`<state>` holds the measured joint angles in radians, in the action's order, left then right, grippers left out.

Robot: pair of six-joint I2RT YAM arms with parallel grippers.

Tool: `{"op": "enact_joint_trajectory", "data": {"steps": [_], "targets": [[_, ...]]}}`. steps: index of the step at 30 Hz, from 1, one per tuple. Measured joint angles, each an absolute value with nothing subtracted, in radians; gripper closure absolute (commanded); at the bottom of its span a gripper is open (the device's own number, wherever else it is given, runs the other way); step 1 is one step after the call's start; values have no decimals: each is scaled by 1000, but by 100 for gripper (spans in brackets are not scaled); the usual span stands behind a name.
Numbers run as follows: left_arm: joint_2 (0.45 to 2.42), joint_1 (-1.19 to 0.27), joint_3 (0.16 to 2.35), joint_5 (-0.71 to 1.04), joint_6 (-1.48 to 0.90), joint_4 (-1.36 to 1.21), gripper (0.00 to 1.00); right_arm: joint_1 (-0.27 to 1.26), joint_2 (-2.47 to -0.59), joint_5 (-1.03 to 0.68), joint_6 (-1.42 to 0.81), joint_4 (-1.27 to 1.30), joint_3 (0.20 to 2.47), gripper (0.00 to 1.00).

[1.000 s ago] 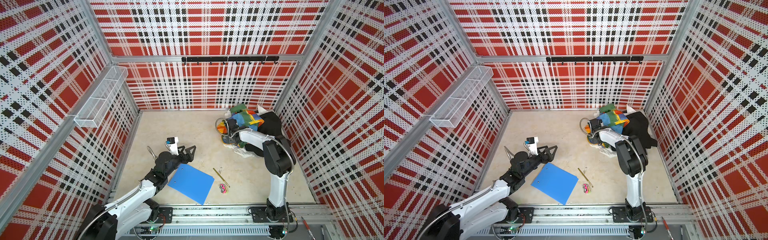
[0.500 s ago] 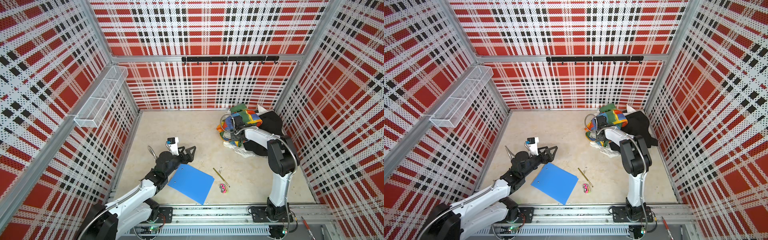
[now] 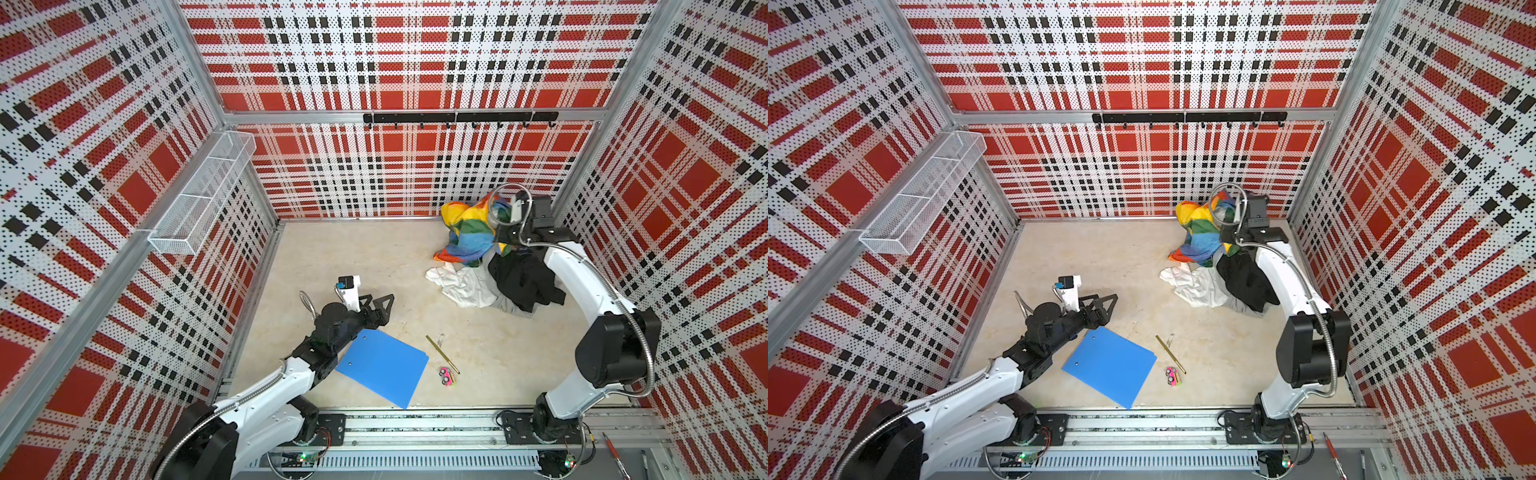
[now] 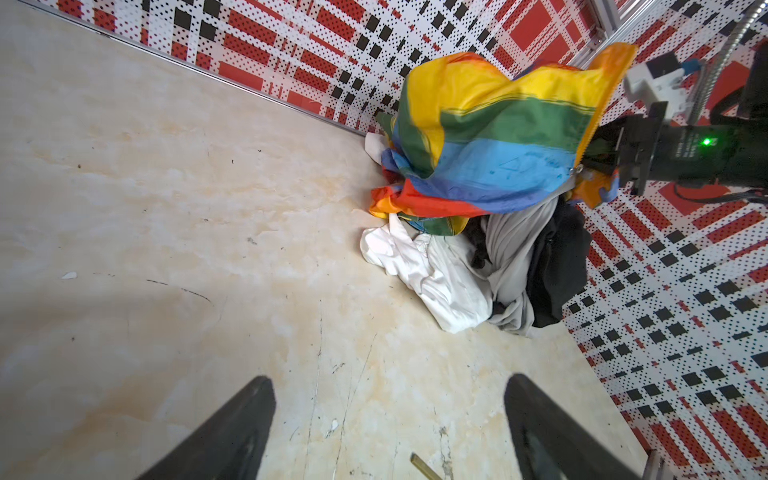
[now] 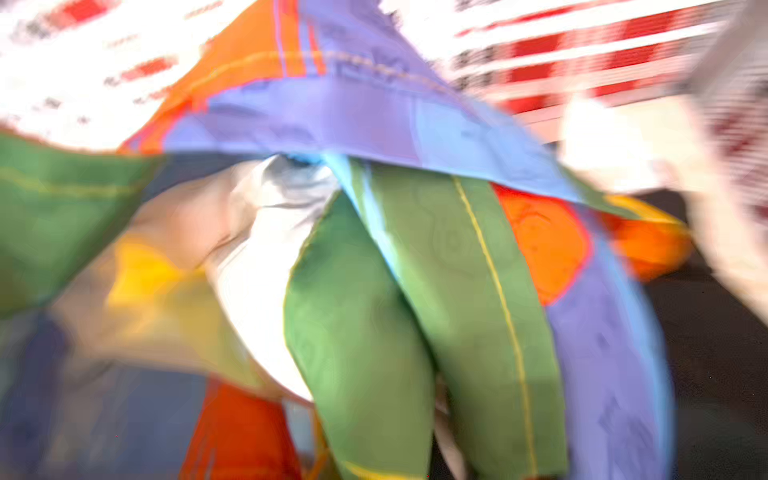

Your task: Pick out a specific cloth from the pile

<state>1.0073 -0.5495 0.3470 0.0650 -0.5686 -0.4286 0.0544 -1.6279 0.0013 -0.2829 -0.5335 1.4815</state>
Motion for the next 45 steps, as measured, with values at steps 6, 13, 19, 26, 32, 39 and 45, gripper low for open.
{"op": "enact_joint_trajectory", "data": {"steps": [6,13,19,26,32,39,45], "targets": [[1050,-569,352,63,-567,-430,10,-17,-1632,120,-312,-492,1271,94],[1068,-583,366,60,-567,-435,10,-1,-1786,142,-350,-404,1227,67],[1068,-585,366,51,-567,-434,10,0,-1757,176,-354,-387,1209,26],[1103,-587,385,49,-563,-434,10,12,-1520,240,-330,-483,1152,0],[1170,-594,437,51,-556,-434,18,57,-1311,280,-321,-517,1132,0],[1446,-601,691,91,-579,-366,26,153,-1142,200,-300,-503,1042,0],[1707,-629,911,154,-625,-324,32,195,-1126,124,-271,-445,948,0]]}}
